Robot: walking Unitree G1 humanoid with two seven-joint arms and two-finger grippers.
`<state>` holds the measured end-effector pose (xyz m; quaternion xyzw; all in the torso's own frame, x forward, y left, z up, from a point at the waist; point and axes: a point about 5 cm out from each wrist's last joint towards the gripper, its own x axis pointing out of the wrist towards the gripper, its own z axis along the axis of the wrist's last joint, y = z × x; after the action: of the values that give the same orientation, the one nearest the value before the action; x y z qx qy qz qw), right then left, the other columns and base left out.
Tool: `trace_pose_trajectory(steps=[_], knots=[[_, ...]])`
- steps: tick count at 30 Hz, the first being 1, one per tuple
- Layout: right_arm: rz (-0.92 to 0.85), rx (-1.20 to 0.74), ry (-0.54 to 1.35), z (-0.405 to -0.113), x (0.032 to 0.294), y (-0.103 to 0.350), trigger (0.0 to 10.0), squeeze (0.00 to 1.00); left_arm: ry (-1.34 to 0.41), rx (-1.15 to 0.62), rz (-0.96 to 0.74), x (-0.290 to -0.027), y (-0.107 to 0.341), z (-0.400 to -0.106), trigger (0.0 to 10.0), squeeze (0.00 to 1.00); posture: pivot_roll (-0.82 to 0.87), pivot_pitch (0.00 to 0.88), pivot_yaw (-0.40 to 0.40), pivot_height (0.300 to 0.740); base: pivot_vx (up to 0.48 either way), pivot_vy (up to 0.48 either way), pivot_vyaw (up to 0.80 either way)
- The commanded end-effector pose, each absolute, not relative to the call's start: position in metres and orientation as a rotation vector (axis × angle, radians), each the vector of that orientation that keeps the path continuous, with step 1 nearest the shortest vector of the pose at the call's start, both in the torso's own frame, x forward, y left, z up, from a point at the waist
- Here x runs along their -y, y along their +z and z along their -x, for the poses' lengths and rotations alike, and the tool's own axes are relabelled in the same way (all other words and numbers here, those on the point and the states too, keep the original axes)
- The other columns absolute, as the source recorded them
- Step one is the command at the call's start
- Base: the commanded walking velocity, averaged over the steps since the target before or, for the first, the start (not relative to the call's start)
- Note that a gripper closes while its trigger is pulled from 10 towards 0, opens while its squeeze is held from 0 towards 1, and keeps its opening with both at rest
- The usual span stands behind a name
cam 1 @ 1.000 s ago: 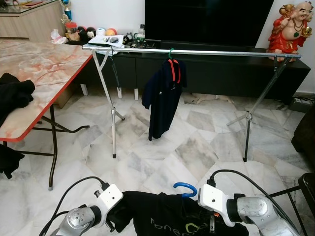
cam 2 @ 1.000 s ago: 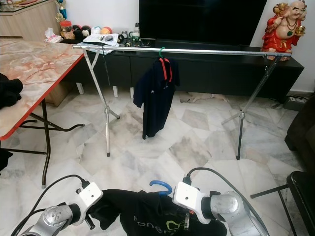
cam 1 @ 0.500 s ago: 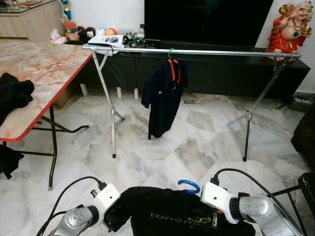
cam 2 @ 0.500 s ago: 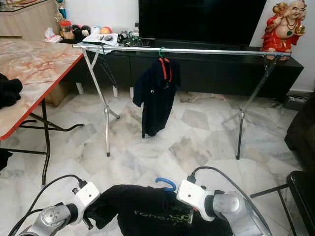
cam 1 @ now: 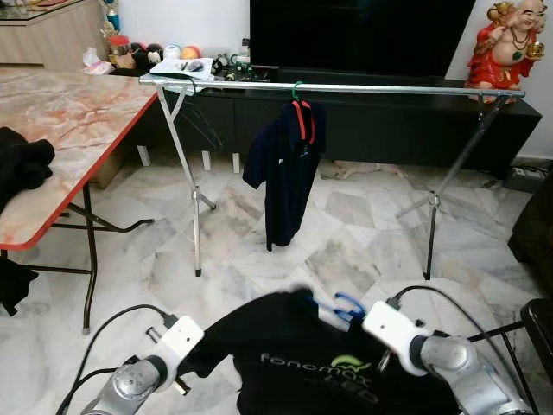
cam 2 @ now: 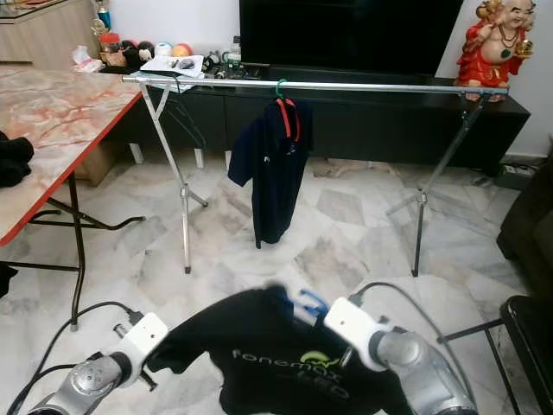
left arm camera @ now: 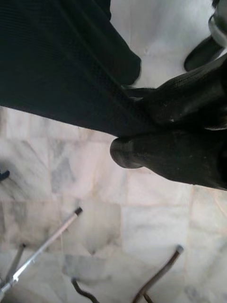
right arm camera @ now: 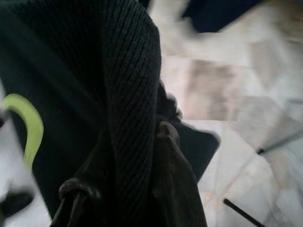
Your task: Hang hanger
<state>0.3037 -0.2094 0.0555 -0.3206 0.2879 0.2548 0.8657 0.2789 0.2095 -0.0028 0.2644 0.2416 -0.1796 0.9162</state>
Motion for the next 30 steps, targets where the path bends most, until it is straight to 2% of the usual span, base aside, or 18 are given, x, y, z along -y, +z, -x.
trace_pose_trajectory(steps=[1,2,6,8,9,13,20,24,25,26,27,28,30], knots=[[0.631,-0.595,0.299,-0.312,0.243,0.070,10.0,0.00,-0.215,-0.616,-0.570,-0.243,-0.010,-0.267,0.0,0.00,0.03,0.069,-0.020,0.740,0.000,0.000,0.00],[0.548,-0.575,0.250,-0.314,0.243,0.072,10.0,0.00,-0.183,-0.645,-0.584,-0.247,-0.012,-0.265,0.0,0.00,0.04,0.068,-0.021,0.740,0.000,0.000,0.00],[0.408,-0.532,0.171,-0.319,0.243,0.077,10.0,0.00,-0.172,-0.698,-0.582,-0.250,-0.017,-0.260,0.0,0.00,0.04,0.067,-0.023,0.740,0.000,0.000,0.00],[0.331,-0.489,0.152,-0.323,0.240,0.081,10.0,0.00,-0.241,-0.741,-0.567,-0.244,-0.023,-0.256,0.0,0.00,0.04,0.067,-0.025,0.740,0.000,0.000,0.00],[0.270,-0.438,0.133,-0.327,0.237,0.087,10.0,0.00,-0.332,-0.764,-0.565,-0.236,-0.027,-0.252,0.0,0.00,0.04,0.067,-0.025,0.740,0.000,0.000,0.00],[0.216,-0.343,0.107,-0.334,0.233,0.098,10.0,0.00,-0.435,-0.800,-0.568,-0.227,-0.033,-0.247,0.0,0.00,0.04,0.062,-0.028,0.740,0.000,0.000,0.00],[0.118,-0.268,0.223,-0.334,0.205,0.101,10.0,0.00,-0.570,-0.799,-0.458,-0.208,-0.032,-0.249,0.0,0.00,0.04,0.060,-0.032,0.740,0.000,0.000,0.00],[0.067,-0.259,0.363,-0.327,0.186,0.096,10.0,0.00,-0.650,-0.738,-0.366,-0.198,-0.025,-0.255,0.0,0.00,0.04,0.060,-0.029,0.740,0.000,0.000,0.00],[0.077,-0.273,0.437,-0.322,0.180,0.092,10.0,0.00,-0.668,-0.718,-0.332,-0.195,-0.021,-0.258,0.7,0.00,0.04,0.060,-0.029,0.740,0.000,0.000,0.00],[0.088,-0.282,0.469,-0.320,0.178,0.090,10.0,0.00,-0.678,-0.711,-0.323,-0.194,-0.020,-0.259,2.9,0.00,0.04,0.059,-0.029,0.740,0.000,0.000,0.00],[0.102,-0.296,0.499,-0.318,0.176,0.087,10.0,0.00,-0.693,-0.701,-0.320,-0.193,-0.018,-0.260,4.0,0.00,0.04,0.059,-0.029,0.740,0.000,0.000,0.00],[0.146,-0.340,0.547,-0.313,0.175,0.081,10.0,0.00,-0.727,-0.693,-0.326,-0.191,-0.016,-0.261,10.0,0.00,0.04,0.061,-0.029,0.740,0.000,0.000,0.00],[0.184,-0.376,0.566,-0.311,0.177,0.076,10.0,0.00,-0.741,-0.686,-0.332,-0.191,-0.015,-0.262,10.0,0.00,0.04,0.060,-0.029,0.740,0.000,0.000,0.00]])
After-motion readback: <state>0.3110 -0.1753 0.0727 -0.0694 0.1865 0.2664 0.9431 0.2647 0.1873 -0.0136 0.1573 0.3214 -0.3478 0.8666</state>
